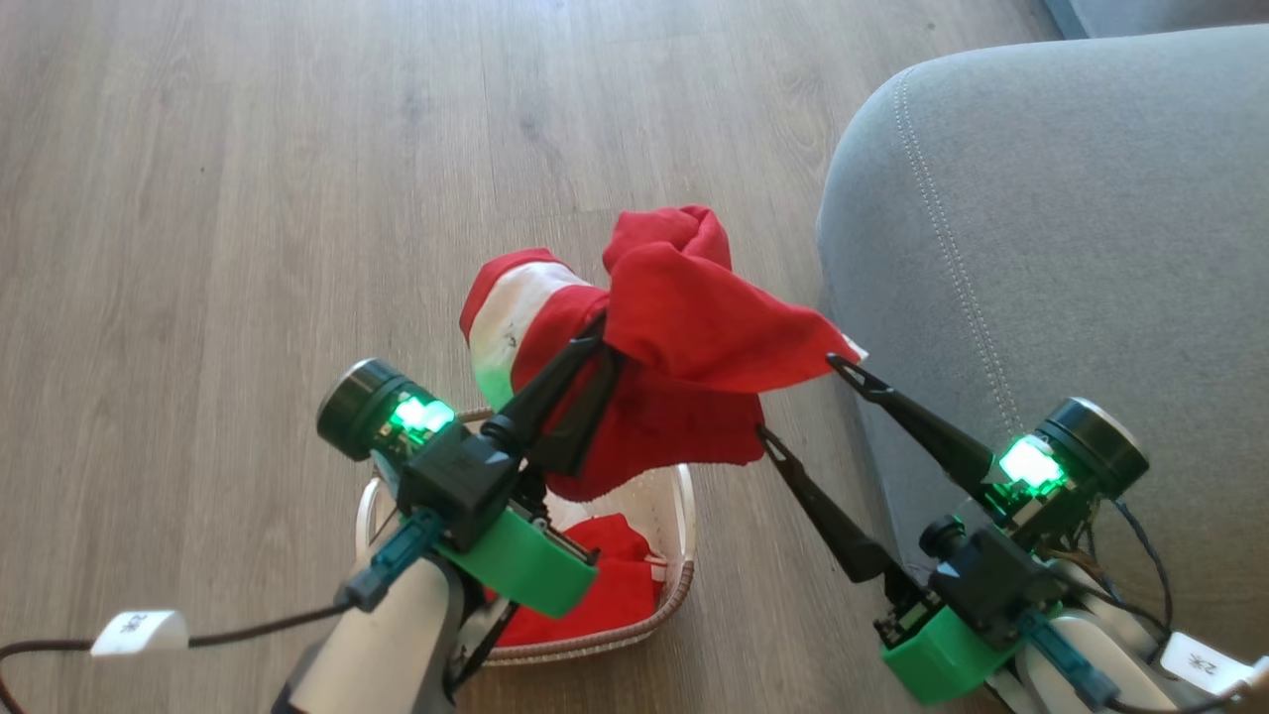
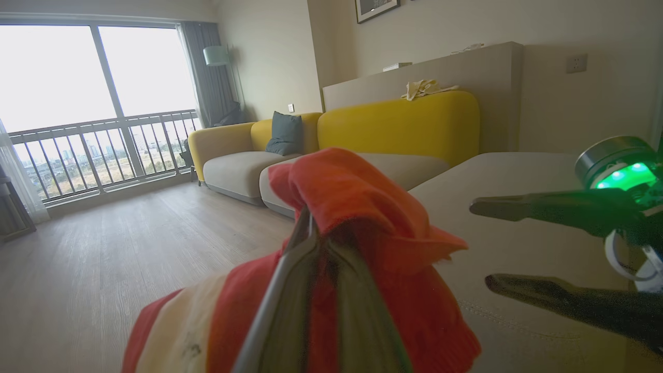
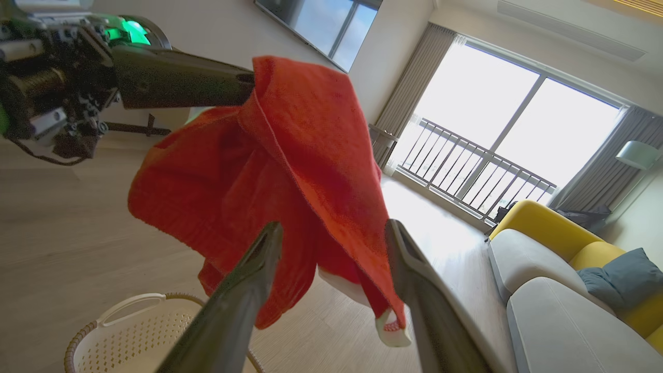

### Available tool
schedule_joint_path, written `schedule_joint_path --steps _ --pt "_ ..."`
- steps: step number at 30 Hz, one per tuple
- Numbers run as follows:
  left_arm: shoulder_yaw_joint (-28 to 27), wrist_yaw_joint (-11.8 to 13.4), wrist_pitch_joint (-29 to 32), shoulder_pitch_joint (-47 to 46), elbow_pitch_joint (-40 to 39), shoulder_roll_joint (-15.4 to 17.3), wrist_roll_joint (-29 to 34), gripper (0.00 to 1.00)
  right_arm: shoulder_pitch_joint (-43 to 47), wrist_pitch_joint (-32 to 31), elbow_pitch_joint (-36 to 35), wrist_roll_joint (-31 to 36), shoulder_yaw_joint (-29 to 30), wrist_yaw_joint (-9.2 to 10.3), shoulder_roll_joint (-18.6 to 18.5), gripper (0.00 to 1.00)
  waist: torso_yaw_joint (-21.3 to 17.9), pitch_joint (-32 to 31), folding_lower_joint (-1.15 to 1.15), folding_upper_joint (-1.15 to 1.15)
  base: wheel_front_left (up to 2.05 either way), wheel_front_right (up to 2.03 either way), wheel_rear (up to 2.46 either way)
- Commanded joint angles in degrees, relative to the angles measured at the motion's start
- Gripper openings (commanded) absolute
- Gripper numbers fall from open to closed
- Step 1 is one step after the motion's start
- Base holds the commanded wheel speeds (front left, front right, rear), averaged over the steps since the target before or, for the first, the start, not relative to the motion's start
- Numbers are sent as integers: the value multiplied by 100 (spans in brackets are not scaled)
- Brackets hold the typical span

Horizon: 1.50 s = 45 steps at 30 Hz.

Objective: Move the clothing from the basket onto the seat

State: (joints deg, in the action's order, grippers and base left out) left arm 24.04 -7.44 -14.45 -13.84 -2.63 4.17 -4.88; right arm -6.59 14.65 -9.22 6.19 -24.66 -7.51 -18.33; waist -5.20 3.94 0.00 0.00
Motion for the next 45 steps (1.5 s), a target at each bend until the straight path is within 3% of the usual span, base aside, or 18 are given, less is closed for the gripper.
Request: schedule_joint_path --steps 1,27,35,45 --pt "-105 -4 -55 -216 -234 75 49 0 -154 35 -11 70 -7 2 -56 100 16 7 0 0 0 0 0" --pt "1444 -4 -55 -547 -194 248 -55 0 -783 35 852 -114 -942 2 96 100 173 -7 0 0 0 0 0" --pt "1342 -4 -55 -548 -208 200 -137 0 -976 35 982 -223 -1608 2 -33 100 214 -14 0 0 0 0 0" --pt "1420 -4 -55 -500 -159 170 -175 0 -909 35 931 -305 -1223 2 145 100 244 -33 0 0 0 0 0"
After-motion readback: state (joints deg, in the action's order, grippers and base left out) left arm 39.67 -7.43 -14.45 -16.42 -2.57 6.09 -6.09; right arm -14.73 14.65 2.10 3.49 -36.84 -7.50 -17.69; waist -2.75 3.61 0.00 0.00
